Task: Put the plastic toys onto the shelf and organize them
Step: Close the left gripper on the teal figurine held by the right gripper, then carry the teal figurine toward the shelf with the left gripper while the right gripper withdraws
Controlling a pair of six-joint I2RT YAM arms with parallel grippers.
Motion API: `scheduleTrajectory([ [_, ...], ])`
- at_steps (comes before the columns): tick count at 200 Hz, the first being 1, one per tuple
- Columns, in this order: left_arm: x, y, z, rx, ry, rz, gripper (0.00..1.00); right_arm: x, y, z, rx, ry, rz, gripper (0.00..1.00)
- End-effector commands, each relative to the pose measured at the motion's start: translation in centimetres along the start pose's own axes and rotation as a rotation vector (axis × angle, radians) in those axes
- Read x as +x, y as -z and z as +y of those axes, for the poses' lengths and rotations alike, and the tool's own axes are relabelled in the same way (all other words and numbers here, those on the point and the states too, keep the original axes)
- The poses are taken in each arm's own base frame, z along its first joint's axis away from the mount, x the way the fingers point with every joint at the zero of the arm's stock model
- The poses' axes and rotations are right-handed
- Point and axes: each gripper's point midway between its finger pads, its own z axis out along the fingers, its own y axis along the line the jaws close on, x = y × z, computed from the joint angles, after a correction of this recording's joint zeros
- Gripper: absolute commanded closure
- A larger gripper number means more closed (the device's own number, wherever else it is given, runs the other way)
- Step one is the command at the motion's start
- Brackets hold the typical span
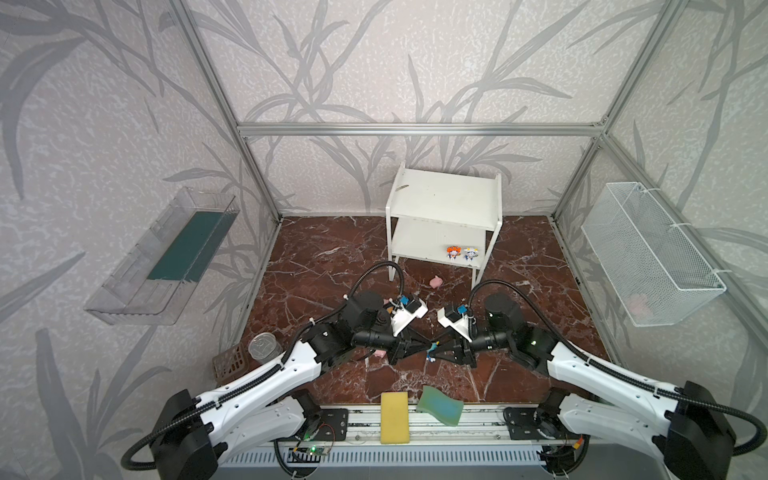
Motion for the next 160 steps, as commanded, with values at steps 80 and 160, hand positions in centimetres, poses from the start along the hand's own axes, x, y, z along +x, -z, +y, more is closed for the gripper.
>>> scheduleTrajectory([
  [80, -3.4, 1.7, 1.5, -0.177, -0.260, -0.151, 1.00, -0.6, 1.1, -0.8, 0.119, -0.003, 0.008, 0.38],
  [160, -8.3, 0.6, 5.9, -0.212, -0.438, -0.180, 1.00, 0.4, 7.7, -5.3, 0.609, -0.085, -0.136, 0.16],
])
